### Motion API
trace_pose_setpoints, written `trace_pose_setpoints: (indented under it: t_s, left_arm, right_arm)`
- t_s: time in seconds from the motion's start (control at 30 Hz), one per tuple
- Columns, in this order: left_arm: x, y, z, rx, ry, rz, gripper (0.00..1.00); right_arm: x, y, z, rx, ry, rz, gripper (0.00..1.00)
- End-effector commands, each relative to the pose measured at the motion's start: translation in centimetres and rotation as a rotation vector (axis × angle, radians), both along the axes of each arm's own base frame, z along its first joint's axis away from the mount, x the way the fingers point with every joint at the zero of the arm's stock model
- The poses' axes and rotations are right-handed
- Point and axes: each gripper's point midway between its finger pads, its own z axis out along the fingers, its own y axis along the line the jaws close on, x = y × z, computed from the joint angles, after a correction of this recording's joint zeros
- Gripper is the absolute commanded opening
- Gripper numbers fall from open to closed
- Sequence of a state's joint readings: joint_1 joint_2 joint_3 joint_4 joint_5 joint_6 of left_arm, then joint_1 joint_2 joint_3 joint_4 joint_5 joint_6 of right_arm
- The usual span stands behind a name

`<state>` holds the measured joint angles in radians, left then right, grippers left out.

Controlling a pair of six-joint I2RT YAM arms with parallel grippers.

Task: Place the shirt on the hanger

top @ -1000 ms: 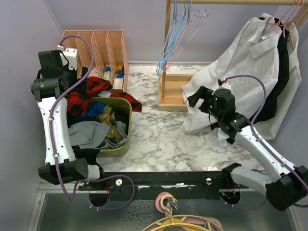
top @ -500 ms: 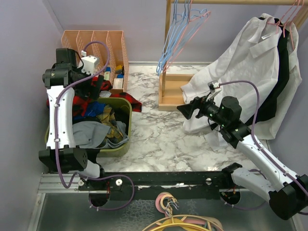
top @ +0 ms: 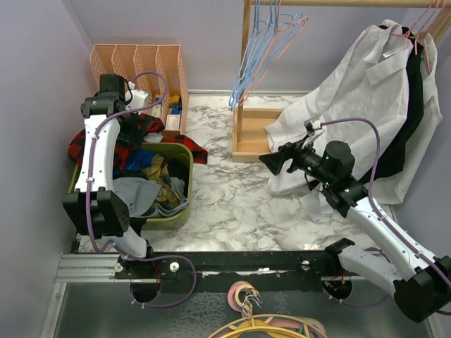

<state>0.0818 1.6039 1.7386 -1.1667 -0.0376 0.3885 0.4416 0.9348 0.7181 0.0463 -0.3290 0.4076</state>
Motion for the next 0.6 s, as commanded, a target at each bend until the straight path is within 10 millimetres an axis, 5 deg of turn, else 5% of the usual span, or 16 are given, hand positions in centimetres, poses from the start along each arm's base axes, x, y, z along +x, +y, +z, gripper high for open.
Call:
trace_pose_setpoints:
  t_s: [0.0,0.17,0.23,0.27,0.3,0.43,0.57]
  left_arm:
    - [1.3,0.9,-0.1,0.077,-0.034,0.009,0.8]
    - [1.4,1.0,-1.6,0.134,-0.013,0.009,0.63]
    - [1.7,0.8,-1.1,0.154,-0.025,0.001,0.38]
    - [1.9,0.7,-0.6,0.165,-0.035,0.001,0.09]
    - [2.2,0.6,0.3,0.177,-0.055,0.004,0.0]
    - [2.8,-1.1,6.4,0.173,-0.207,-0.04,0.0]
    - [0.9,-5.9,14.3,0.052,-0.456,-0.209,0.0]
  right_arm:
    - [-0.4,0.3,0.7,-0.007,-0.042,0.03,1.0]
    - [-0.5,0.6,0.6,-0.002,-0.038,0.052,1.0]
    - [-0.5,0.8,0.7,0.001,-0.032,0.061,1.0]
    - [-0.6,0.8,0.9,0.004,-0.034,0.065,1.0]
    - [-0.6,0.9,1.0,0.003,-0.035,0.071,1.0]
    - [-1.2,1.5,1.4,0.013,-0.053,0.119,1.0]
    - [-4.1,3.8,2.1,0.059,-0.119,0.356,0.96]
